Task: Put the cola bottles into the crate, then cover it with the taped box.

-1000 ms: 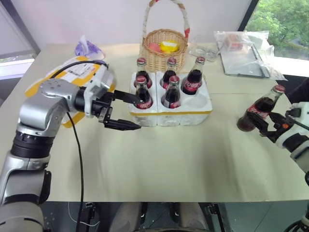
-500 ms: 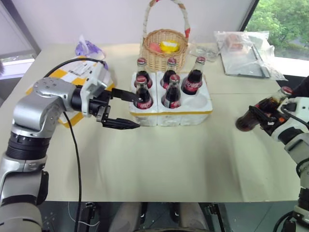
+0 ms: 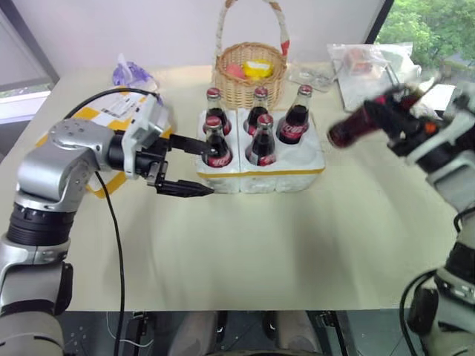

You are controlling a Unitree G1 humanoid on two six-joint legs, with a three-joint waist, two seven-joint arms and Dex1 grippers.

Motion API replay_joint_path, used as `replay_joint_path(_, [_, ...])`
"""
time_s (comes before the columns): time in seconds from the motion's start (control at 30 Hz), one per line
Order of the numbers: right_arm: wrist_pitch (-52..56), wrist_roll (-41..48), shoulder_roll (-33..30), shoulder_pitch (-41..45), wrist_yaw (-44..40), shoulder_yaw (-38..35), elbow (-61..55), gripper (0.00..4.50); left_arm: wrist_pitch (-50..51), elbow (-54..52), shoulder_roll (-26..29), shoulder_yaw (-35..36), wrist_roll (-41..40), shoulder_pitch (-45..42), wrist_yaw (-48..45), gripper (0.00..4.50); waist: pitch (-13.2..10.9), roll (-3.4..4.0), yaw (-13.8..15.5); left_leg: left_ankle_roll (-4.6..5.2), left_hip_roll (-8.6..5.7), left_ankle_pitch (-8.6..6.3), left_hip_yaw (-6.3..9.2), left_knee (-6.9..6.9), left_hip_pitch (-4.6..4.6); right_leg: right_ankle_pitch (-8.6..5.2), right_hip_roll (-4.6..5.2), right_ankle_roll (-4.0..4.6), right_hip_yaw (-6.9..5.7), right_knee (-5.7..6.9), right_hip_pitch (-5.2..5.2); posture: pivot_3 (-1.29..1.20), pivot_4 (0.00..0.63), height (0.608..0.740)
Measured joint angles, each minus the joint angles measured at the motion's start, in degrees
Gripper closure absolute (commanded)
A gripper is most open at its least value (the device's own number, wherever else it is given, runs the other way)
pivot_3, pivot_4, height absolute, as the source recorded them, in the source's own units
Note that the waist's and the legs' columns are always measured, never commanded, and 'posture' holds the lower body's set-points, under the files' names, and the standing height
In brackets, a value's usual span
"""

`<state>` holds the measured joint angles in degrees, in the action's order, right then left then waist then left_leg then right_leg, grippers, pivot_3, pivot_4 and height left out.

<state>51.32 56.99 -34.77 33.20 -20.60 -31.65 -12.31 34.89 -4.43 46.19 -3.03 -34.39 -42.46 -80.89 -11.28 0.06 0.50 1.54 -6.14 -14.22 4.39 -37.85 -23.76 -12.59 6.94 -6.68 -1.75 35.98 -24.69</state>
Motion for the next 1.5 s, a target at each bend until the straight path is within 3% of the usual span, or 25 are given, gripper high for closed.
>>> replay_joint_path(0.13, [0.85, 0.02, 0.02, 2.58, -0.3, 5.72, -0.15, 1.84, 0.0, 0.02, 0.28, 0.64, 0.0, 0.11, 0.48, 0.0, 0.0, -0.04, 0.24, 0.05, -0.08, -0.03, 0.0, -0.1, -0.02, 0.01, 0.05, -0.01, 0.0, -0.06, 0.08, 0.0, 0.15, 0.74])
replay_joint_path(0.4, [-0.78, -10.93, -3.08, 0.27, -7.73, 19.12, 2.15, 1.84, 0.1, -0.34, 0.89, 1.93, -0.05, 1.66, 1.59, 0.0, -0.01, -0.04, 0.05, 0.01, -0.08, 0.0, -0.02, -0.12, -0.27, 0.01, 0.04, -0.01, 0.0, 0.06, -0.21, 0.0, 0.15, 0.74])
replay_joint_path(0.6, [-10.21, -23.55, -7.62, 0.74, -17.53, 30.65, 4.91, 1.84, 0.1, -0.42, 0.94, 2.09, -0.07, 1.68, 2.1, 0.0, -0.01, -0.04, -0.18, -0.01, -0.06, 0.01, -0.03, -0.14, -0.28, 0.02, 0.0, -0.01, -0.03, 0.08, -0.23, 0.0, 0.15, 0.74])
replay_joint_path(0.77, [-16.12, -31.08, -7.09, 4.16, -23.44, 37.1, 11.36, 1.84, 0.09, -0.38, 1.01, 2.14, -0.06, 1.74, 2.23, 0.0, -0.01, -0.05, -0.29, -0.03, -0.07, 0.02, -0.03, -0.14, -0.28, 0.02, 0.0, -0.01, -0.04, 0.07, -0.23, 0.0, 0.15, 0.74])
replay_joint_path(0.8, [-16.88, -32.21, -6.74, 5.15, -24.2, 37.72, 12.36, 0.8, 0.06, -0.4, 1.01, 2.14, -0.06, 1.74, 2.26, 0.0, -0.01, -0.06, -0.36, -0.03, -0.05, 0.02, -0.03, -0.14, -0.27, 0.02, -0.02, -0.01, -0.04, 0.07, -0.23, 0.0, 0.15, 0.74])
replay_joint_path(0.87, [-17.29, -33.24, -6.14, 6.3, -25.06, 37.79, 14.15, 0.04, 0.06, -0.43, 1.05, 2.19, -0.06, 1.79, 2.31, 0.0, -0.01, -0.06, -0.4, -0.04, -0.05, 0.03, -0.03, -0.14, -0.25, 0.02, -0.02, -0.01, -0.04, 0.07, -0.22, 0.0, 0.15, 0.74])
replay_joint_path(1.13, [-11.0, -27.71, -9.84, 3.9, -33.3, 33.18, 9.79, 0.04, 0.29, -3.61, 3.5, 5.18, -0.07, 6.53, 5.5, 0.0, -0.02, -0.05, -0.28, -0.03, -0.05, 0.01, -0.02, -0.12, -0.28, 0.02, 0.0, -0.01, 0.03, 0.06, -0.26, 0.0, 0.15, 0.74])
replay_joint_path(1.33, [-2.81, -15.32, -20.03, 2.79, -41.4, 19.5, 4.75, 0.04, 2.35, -10.55, 7.73, 14.77, -0.75, 15.34, 11.96, 0.0, -0.03, -0.04, 0.16, -0.02, -0.01, 0.0, 0.0, -0.12, -0.3, 0.03, -0.01, 0.01, 0.03, 0.03, -0.26, 0.0, 0.15, 0.74])
replay_joint_path(1.5, [-1.55, -13.24, -26.1, 1.67, -45.29, 14.05, 5.46, 0.04, 1.98, -14.59, 11.55, 24.69, 2.42, 24.46, 19.69, 0.0, -0.02, -0.05, 0.0, -0.03, 0.03, -0.01, -0.03, -0.12, -0.24, 0.02, 0.07, 0.03, 0.04, 0.0, -0.22, 0.0, 0.15, 0.74])
